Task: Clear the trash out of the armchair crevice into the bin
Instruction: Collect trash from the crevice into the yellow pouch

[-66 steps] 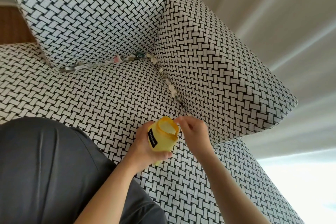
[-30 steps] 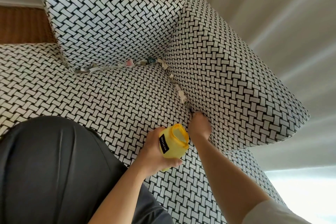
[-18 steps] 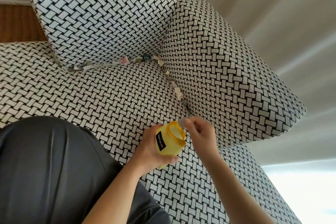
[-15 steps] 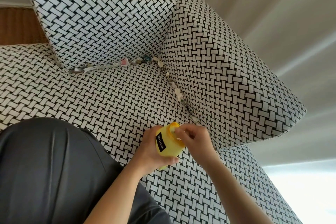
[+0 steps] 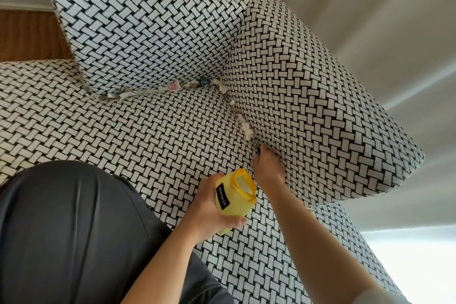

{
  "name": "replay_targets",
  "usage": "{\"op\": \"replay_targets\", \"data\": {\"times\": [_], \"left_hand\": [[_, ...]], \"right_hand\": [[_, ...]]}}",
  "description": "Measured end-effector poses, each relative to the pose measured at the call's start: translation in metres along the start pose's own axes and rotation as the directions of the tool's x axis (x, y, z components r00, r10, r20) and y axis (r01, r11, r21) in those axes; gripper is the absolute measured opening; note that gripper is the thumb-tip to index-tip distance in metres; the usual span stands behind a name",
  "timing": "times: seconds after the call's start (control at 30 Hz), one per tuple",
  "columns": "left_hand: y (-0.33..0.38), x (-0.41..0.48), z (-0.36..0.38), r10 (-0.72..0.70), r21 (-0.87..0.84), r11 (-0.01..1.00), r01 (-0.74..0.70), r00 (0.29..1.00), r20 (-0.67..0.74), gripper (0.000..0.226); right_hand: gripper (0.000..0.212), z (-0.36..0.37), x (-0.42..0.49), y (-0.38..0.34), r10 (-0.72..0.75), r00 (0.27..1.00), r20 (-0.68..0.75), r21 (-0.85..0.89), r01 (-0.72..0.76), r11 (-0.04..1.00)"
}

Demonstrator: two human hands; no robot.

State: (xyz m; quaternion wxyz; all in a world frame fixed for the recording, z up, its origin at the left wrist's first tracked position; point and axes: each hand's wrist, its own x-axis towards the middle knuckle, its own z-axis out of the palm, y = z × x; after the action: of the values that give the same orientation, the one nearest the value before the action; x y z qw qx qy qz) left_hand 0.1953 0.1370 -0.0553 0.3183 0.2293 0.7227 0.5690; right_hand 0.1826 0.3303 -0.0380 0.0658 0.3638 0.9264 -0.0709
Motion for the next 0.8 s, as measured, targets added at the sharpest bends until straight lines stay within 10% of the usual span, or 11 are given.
{"op": "replay_targets", "data": {"times": [0.4, 0.8], "left_hand": [[0.005, -0.001, -0.001, -0.048, 0.009, 0.999, 0.048, 0.999, 0.004, 0.089], [0.001, 0.001, -0.001, -0.028, -0.032, 0.999, 0.028, 1.0, 0.003, 0.085]], "right_hand": [[0.034, -0.006, 0.025, -0.005, 0.042, 0.98, 0.194, 0.02, -0.047, 0.999], [0.021, 0.0, 0.008, -0.011, 0.082, 0.996, 0.018, 0.005, -0.082, 0.997]]}}
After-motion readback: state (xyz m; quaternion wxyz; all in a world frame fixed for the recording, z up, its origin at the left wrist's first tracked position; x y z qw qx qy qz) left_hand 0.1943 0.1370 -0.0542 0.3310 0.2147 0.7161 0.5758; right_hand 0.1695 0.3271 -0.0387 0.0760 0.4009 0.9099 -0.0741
